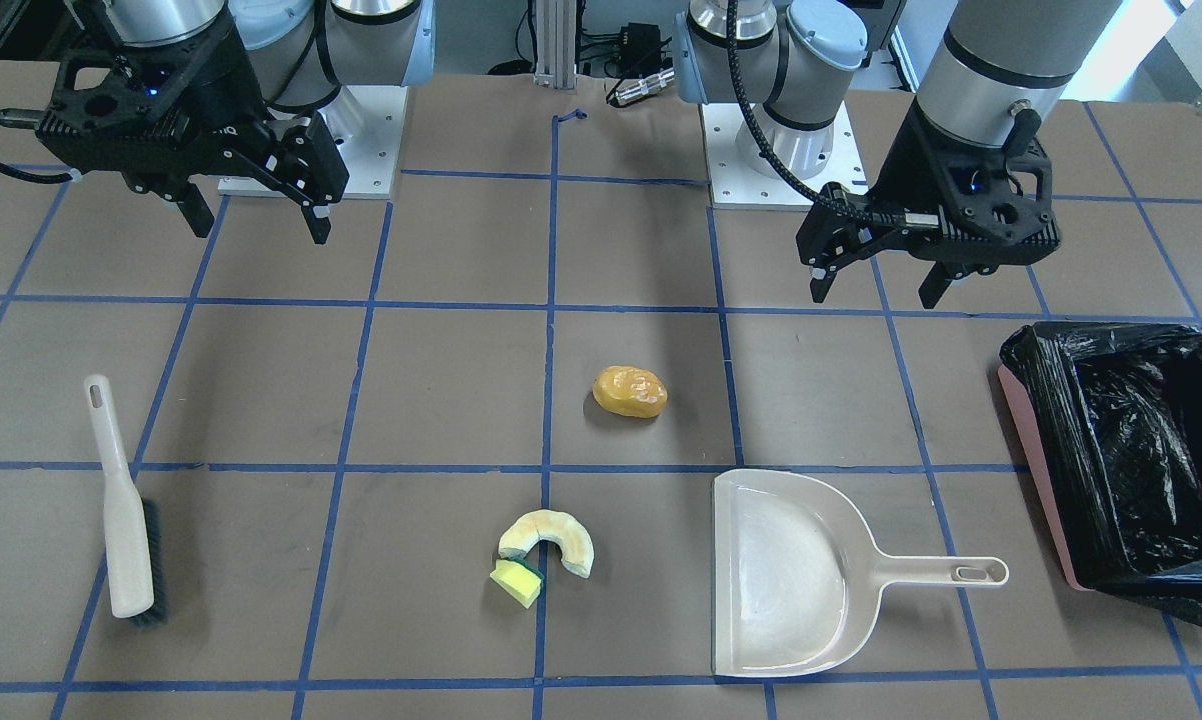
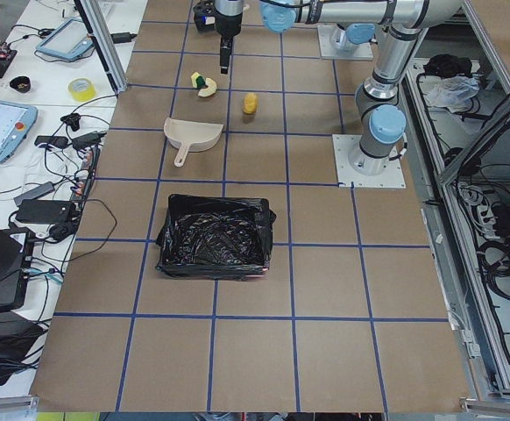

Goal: Sweep and dump trash into bin

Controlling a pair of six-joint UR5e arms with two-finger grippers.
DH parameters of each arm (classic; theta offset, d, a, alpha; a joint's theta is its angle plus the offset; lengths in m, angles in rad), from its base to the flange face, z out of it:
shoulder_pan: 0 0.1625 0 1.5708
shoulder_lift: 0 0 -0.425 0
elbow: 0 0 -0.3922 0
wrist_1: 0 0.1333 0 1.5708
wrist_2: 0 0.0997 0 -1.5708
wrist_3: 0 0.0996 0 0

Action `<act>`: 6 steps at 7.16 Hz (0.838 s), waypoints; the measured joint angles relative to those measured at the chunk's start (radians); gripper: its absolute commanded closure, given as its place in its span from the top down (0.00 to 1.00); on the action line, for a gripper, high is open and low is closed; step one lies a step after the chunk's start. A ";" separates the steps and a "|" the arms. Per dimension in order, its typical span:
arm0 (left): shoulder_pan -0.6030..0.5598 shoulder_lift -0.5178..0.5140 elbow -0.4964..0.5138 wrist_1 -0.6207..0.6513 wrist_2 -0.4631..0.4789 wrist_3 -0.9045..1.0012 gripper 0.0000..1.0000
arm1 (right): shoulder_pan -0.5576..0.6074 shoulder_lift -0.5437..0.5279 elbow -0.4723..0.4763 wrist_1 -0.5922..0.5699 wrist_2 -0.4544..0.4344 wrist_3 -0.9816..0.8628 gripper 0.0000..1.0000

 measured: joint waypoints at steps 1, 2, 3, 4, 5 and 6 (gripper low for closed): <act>0.000 0.001 0.000 -0.003 0.000 0.006 1.00 | 0.000 0.000 0.000 0.000 0.000 -0.001 1.00; 0.000 -0.001 -0.002 -0.002 -0.001 0.006 1.00 | 0.000 0.000 0.000 0.001 -0.001 -0.001 1.00; 0.002 -0.001 -0.010 0.001 -0.001 0.005 1.00 | 0.000 0.000 -0.001 0.002 -0.004 -0.002 1.00; 0.008 0.004 -0.028 0.004 -0.001 0.011 1.00 | 0.000 0.000 -0.001 0.004 -0.007 0.001 1.00; 0.019 0.000 -0.043 0.006 0.001 0.014 1.00 | 0.000 -0.001 -0.001 0.005 -0.011 0.007 1.00; 0.040 -0.013 -0.049 0.006 0.002 0.005 1.00 | 0.000 -0.001 -0.002 0.005 -0.015 0.011 1.00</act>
